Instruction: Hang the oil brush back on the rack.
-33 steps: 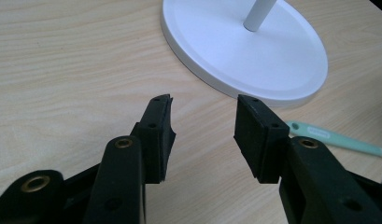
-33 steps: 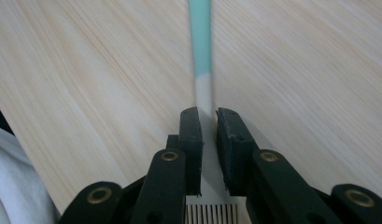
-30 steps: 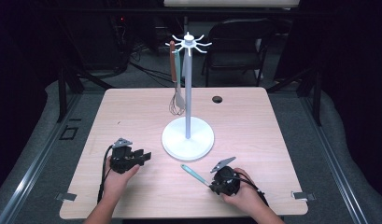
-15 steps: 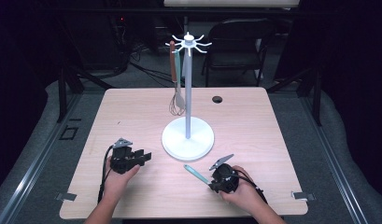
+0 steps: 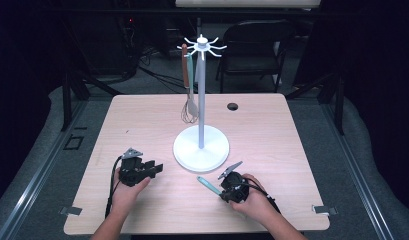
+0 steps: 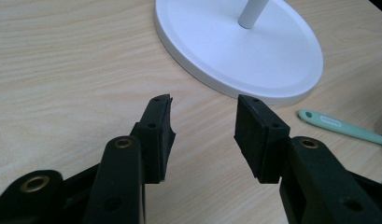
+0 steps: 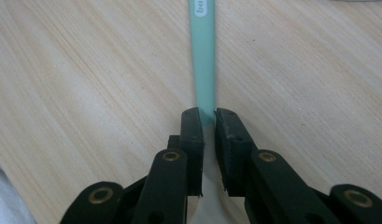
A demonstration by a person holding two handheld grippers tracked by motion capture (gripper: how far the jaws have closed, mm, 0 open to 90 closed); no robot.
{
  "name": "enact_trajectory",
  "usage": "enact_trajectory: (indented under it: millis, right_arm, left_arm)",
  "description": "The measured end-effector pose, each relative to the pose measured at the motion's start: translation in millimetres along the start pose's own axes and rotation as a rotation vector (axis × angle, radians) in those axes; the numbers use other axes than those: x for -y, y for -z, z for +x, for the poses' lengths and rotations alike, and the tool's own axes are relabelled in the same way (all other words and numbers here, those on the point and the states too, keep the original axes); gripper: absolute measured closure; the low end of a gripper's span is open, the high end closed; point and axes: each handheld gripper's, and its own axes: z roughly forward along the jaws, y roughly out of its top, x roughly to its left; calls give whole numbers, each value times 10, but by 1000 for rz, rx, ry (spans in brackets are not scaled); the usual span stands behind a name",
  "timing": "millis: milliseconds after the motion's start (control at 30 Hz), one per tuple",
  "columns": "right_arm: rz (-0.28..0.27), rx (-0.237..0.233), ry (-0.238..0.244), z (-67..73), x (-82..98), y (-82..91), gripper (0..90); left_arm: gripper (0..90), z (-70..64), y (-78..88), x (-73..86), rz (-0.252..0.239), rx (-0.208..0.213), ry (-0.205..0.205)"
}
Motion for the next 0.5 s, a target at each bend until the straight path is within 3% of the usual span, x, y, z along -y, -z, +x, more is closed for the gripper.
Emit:
enact_trajectory:
  millis: [300,500]
  right_arm:
    - [-5,9,5,7,17,4,824]
    - [-17,17,12,29,26,0,827]
  left_arm:
    - [543,-44,-20,0,3,26,-8]
    - [524,-141,-62,-1,7,60,-26]
